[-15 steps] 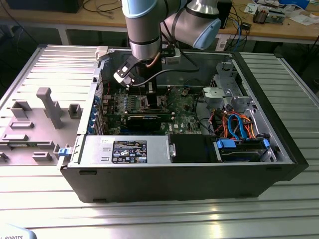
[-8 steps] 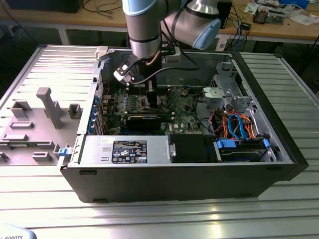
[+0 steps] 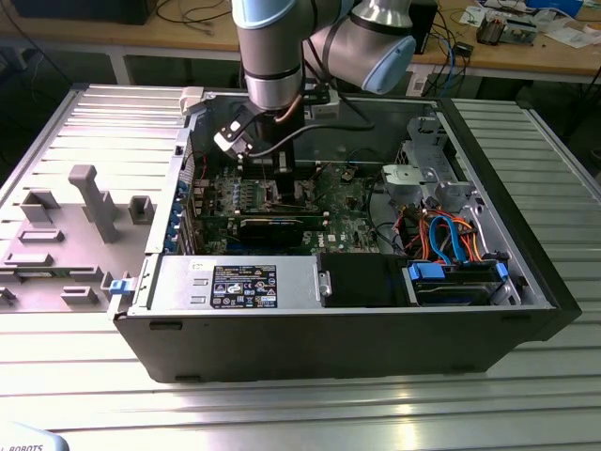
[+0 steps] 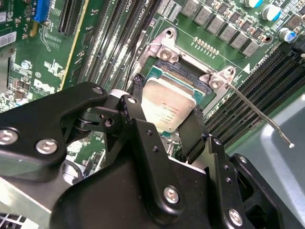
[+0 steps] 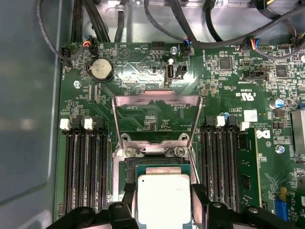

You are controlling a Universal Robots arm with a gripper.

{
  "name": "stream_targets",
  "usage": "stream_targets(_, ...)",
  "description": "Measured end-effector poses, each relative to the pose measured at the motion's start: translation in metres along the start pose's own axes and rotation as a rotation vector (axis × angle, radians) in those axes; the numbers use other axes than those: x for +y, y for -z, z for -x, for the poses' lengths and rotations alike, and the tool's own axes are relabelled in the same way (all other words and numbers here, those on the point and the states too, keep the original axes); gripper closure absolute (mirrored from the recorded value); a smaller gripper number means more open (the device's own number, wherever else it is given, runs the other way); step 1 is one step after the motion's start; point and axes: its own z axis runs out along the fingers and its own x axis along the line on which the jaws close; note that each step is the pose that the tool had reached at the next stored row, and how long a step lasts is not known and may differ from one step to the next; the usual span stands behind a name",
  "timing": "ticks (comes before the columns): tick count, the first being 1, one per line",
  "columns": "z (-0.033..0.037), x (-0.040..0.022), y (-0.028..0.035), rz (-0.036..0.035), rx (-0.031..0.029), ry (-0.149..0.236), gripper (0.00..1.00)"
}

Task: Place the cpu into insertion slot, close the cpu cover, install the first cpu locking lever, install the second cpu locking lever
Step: 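Place the cpu into insertion slot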

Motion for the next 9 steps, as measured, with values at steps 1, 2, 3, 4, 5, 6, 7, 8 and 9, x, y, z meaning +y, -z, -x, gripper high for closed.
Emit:
stream_targets(1, -0.0002, 0.0, -0.0005, -0.0022, 0.0001, 0.0, 0.46)
stream_targets(2, -0.0003, 0.0, -0.0009, -0.0041, 0.0, 0.0, 0.46)
stream_targets(3, -0.0004, 0.0001, -0.0015, -0.0058, 0.0001, 0.0, 0.46)
stream_targets(4, -0.0005, 0.0003, -0.002, -0.0066, 0.0, 0.0, 0.46)
stream_targets(5, -0.0007, 0.0008, -0.003, -0.0068, 0.0, 0.0, 0.46)
stream_targets(6, -0.0008, 0.0012, -0.0035, -0.0069, 0.0, 0.0, 0.46)
stream_targets(7, -0.0011, 0.0016, -0.0043, -0.0069, 0.0, 0.0, 0.46)
stream_targets(8, -0.0012, 0.0016, -0.0048, -0.0068, 0.0, 0.0, 0.46)
stream_targets(9, -0.0019, 0.0015, -0.0059, -0.007, -0.0001, 0.0, 0.46)
